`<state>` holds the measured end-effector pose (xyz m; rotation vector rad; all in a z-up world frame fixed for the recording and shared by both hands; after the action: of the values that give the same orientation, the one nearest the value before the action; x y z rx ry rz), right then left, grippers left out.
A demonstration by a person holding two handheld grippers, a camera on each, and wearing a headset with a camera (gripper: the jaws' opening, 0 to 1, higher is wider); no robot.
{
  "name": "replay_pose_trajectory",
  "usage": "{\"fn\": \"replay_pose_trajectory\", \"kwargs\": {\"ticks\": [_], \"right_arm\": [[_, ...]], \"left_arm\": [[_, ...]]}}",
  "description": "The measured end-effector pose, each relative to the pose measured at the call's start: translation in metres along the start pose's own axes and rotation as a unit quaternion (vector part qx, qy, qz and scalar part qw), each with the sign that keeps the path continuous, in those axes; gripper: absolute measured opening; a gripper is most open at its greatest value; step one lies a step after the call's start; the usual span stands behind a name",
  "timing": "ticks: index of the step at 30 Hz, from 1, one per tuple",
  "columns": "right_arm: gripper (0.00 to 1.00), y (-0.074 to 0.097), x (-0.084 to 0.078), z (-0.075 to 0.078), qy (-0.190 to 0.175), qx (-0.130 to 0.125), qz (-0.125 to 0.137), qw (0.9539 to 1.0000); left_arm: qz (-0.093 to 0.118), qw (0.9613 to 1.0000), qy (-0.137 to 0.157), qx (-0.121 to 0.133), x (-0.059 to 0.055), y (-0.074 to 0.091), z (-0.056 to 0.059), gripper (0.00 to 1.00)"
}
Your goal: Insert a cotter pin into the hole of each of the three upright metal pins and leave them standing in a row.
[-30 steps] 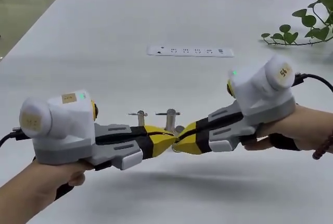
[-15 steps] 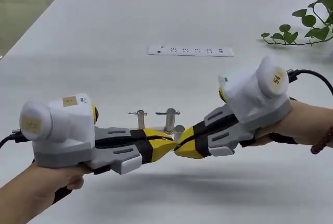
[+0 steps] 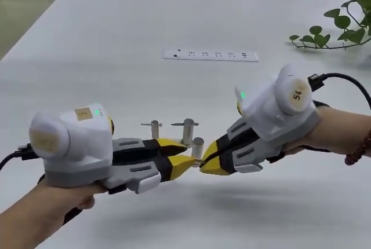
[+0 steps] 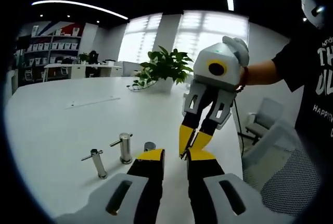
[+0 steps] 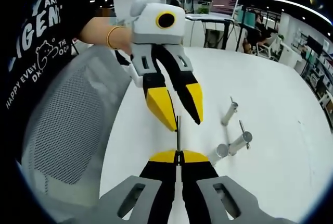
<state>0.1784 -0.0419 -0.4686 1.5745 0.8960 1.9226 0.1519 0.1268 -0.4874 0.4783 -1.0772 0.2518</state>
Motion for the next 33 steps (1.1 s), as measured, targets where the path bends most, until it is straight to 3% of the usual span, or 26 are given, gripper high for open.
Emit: {"fn": "replay_pose_trajectory", "kwargs": {"ticks": [8,18,33], "right_arm": [[0.0,0.004,-0.01,0.005,0.004,-0.019,-0.04,0.999],[0.0,0.006,-0.023,0.012,0.01,-0.035,-0.081,0.996],[0.0,0.008,-0.039,0.027,0.011,-0.054,-0.12,0.9913]], "left_arm": [[0.005,0.9987,-0.022,0.046,-0.003,-0.004,-0.002,0.19],[0.004,0.9939,-0.044,0.101,-0.008,-0.012,-0.007,0.25],[-0.012,0.9909,-0.03,0.13,-0.021,-0.036,-0.015,0.23]]}}
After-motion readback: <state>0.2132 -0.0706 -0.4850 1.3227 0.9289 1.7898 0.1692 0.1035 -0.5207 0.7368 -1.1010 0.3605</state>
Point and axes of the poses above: the centre of the closed fingertips' face, and the gripper's own axes: y roughly backward along the fingers, z roughly to its right, x roughly out of its top, the point moved 10 cm from there along y, roughly backward along the fingers, and after that the axes turned 9 degrees about y, right-handed, at the moved point
